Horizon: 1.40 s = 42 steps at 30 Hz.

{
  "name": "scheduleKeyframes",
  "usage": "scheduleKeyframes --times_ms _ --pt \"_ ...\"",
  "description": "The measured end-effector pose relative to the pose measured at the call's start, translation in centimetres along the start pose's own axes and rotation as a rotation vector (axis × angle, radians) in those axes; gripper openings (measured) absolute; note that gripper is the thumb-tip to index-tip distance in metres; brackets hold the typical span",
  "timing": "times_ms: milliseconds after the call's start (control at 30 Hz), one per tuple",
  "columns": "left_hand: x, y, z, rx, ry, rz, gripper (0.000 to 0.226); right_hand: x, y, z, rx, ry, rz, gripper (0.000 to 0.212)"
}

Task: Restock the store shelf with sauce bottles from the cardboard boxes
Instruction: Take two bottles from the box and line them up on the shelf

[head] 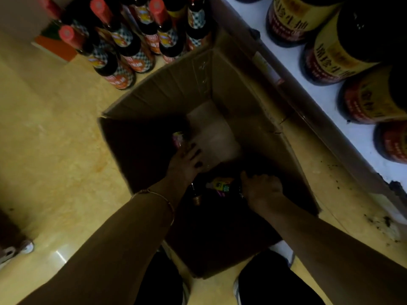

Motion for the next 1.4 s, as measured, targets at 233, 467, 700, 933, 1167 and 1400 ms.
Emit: scheduleKeyframes --times_ms 233,467,700,933,1167,1400 --pt "-1.2 -0.5 0.5 -0.209 0.086 0.279 0.037 -1.0 0.0 -0.2 -0.185 -0.136 -0.09 0.064" --pt "2.6 -1.0 -0.9 0.014 0.168 0.031 0.052 3.5 -0.9 -1.0 -0.335 -0.274 -0.177 0.066" --pt "8.6 0.7 -5.5 0.757 0.162 0.051 0.091 6.3 -2.7 -1.3 -0.547 -0.314 0.13 0.053" --pt "10.4 3.9 -8.8 1.433 -0.017 0.313 0.084 6.9 -4.7 -6.1 -0.803 -0.604 0.355 0.05" --pt "11.4 5.4 -8.8 1.608 -0.037 0.336 0.096 4.1 -5.6 -7.7 -0.568 -0.362 0.576 0.052" --pt "13.1 4.5 -8.9 1.622 -0.038 0.38 0.09 1.8 -4.9 -4.9 -1.012 -0.545 0.419 0.053"
Point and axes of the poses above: each hand's wrist, its own x-axis away from the middle knuckle, its own y-axis out of the palm, z = x × y, the point moved 10 cm from there along -x, towards the middle knuckle, and after that the axes turned 15 degrees about -z, right-handed, at the moved point
